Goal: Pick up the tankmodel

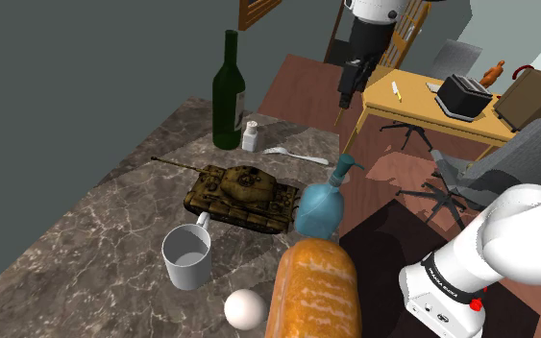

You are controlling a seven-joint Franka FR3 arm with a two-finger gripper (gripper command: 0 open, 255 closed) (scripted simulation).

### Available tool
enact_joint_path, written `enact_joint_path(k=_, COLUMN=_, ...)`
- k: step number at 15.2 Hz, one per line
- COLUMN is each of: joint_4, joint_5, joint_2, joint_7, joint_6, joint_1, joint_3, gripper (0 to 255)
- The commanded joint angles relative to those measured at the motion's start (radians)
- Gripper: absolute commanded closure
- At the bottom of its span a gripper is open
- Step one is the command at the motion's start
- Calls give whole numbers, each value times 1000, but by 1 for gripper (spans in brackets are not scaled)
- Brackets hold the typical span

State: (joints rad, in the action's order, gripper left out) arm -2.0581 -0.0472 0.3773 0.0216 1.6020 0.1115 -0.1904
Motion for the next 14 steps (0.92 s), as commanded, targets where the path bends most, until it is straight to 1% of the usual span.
enact_joint_path(k=1, joint_4=38, joint_5=-1, joint_2=-59, joint_7=-21, joint_6=0, joint_1=15, joint_3=-32, gripper=0)
enact_joint_path(k=8, joint_4=207, joint_5=-34, joint_2=-293, joint_7=-98, joint_6=-18, joint_1=73, joint_3=-135, gripper=0)
enact_joint_path(k=14, joint_4=390, joint_5=-91, joint_2=-513, joint_7=-166, joint_6=-62, joint_1=145, joint_3=-205, gripper=0)
